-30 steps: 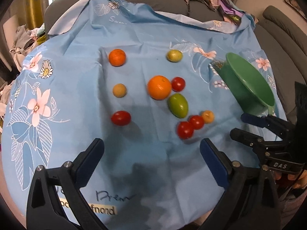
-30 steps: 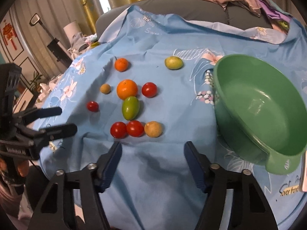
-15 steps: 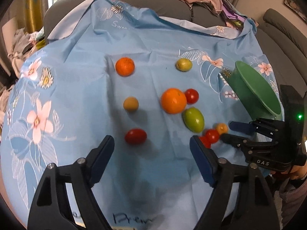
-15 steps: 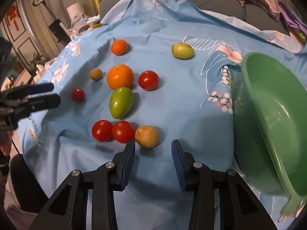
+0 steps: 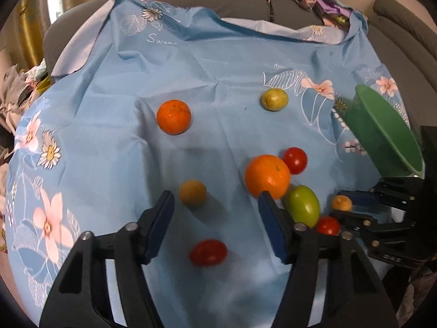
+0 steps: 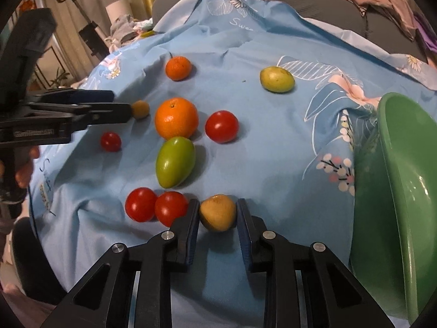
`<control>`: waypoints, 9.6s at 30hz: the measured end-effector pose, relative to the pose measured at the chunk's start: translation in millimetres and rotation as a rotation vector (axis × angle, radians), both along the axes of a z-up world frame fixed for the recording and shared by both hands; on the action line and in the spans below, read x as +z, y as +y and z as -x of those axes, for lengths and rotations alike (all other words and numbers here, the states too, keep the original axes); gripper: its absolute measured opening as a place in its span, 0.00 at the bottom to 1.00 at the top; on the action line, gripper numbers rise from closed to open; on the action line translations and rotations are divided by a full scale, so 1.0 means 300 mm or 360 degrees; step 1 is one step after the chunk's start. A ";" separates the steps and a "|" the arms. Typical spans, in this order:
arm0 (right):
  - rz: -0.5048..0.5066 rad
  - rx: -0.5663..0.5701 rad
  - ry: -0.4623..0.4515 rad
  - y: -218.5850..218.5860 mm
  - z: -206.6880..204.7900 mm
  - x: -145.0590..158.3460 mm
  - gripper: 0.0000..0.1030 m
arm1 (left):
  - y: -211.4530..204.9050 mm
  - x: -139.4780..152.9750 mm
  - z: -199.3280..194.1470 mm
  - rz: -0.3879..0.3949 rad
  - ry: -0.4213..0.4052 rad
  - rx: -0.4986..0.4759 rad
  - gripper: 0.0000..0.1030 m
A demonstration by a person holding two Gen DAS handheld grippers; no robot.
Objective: Organize fruits
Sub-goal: 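Grasp a small yellow-orange fruit with the left tool while the right tool grasps a kumquat, then carry both fruits over the green bowl and open both tools to drop them, then withdraw both open tools from the bowl back toward the remaining fruits, then grasp a red cherry tomato with the left tool while the right tool grasps another, then carry both red cherry tomatoes over the green bowl and open both tools, then withdraw both open tools from the bowl toward the remaining fruits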
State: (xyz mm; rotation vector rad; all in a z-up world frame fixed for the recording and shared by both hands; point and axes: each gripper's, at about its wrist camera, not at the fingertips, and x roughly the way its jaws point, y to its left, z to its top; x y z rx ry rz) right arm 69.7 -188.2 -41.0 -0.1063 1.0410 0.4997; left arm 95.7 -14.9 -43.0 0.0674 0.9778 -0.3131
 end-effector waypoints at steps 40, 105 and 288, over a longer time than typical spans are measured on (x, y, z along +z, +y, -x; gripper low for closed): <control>-0.0363 -0.0278 -0.0311 -0.197 0.137 0.245 0.28 | -0.230 0.220 0.139 0.0126 -0.0117 -0.0195 0.25; -0.0241 -0.0317 -0.0394 -0.107 0.314 0.349 0.28 | 0.228 0.386 0.441 0.1616 -0.0573 0.0185 1.00; -0.0118 -0.0678 -0.0494 -0.398 0.264 0.331 0.38 | -0.531 0.223 0.226 -0.0054 -0.0187 -0.0441 0.92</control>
